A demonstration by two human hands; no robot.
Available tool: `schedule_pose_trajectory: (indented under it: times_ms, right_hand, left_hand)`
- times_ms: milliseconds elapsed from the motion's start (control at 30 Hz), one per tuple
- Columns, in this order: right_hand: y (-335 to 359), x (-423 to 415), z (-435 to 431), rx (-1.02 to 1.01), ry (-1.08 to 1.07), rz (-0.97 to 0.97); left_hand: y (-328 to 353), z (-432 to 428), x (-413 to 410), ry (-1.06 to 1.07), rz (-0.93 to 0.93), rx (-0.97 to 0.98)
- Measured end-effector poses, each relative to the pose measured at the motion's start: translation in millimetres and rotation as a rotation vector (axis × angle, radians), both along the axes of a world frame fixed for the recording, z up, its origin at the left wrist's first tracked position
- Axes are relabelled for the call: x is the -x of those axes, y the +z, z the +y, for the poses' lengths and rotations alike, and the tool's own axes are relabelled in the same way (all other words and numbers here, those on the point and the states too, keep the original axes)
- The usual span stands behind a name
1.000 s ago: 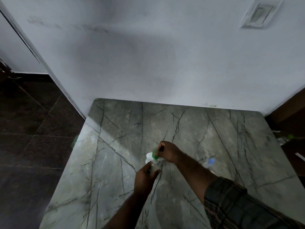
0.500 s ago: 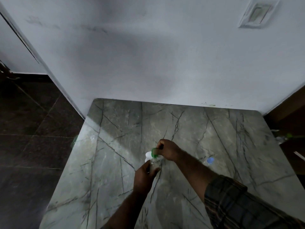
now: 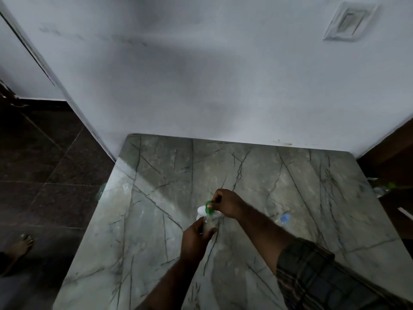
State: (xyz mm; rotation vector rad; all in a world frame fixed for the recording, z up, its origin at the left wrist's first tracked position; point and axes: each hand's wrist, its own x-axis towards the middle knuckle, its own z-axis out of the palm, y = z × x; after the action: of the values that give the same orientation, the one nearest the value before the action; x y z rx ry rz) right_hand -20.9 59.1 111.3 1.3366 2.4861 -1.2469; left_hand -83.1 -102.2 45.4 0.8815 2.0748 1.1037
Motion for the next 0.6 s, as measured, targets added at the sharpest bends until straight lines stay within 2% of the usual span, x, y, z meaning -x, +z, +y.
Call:
schedule_pose_trajectory:
  times_ms: [600]
  right_hand:
    - [-9.0,-2.9,-5.3,-0.003,-0.039,-0.013]
  left_hand:
    - [0.0,-2.4,0.0,-0.014,-0.02,0.005]
